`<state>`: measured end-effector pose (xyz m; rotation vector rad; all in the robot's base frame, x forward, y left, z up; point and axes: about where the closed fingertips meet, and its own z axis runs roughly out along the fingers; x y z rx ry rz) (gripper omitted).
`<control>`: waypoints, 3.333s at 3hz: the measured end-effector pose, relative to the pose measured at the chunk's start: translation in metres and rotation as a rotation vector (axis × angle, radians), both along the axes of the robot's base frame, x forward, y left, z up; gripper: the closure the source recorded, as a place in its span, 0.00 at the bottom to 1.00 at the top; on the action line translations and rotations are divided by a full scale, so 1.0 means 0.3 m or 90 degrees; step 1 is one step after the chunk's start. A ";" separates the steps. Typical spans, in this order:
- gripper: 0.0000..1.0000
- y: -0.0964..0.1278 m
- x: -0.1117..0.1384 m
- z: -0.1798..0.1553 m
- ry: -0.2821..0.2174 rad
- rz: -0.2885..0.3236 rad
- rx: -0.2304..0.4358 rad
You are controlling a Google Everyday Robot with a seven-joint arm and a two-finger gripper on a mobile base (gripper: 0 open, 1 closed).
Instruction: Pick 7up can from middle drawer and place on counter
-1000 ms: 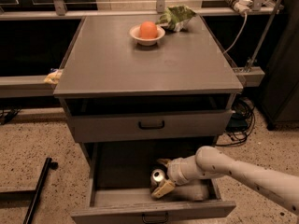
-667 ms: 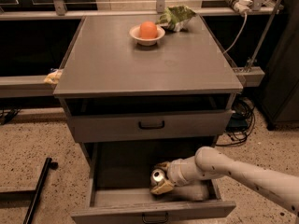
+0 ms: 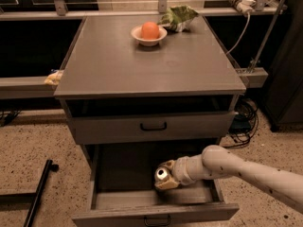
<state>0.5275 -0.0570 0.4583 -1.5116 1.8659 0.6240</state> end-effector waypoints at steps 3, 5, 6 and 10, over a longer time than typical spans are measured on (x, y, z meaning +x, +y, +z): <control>1.00 -0.236 -0.043 0.628 0.016 -0.057 -0.156; 1.00 -0.243 -0.069 0.749 -0.001 -0.051 -0.181; 1.00 -0.216 -0.066 0.832 -0.011 -0.046 -0.150; 1.00 -0.166 -0.119 1.614 -0.118 -0.098 -0.125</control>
Offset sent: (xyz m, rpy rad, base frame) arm -0.0083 -0.0939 0.2269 -0.2844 0.0025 -0.1134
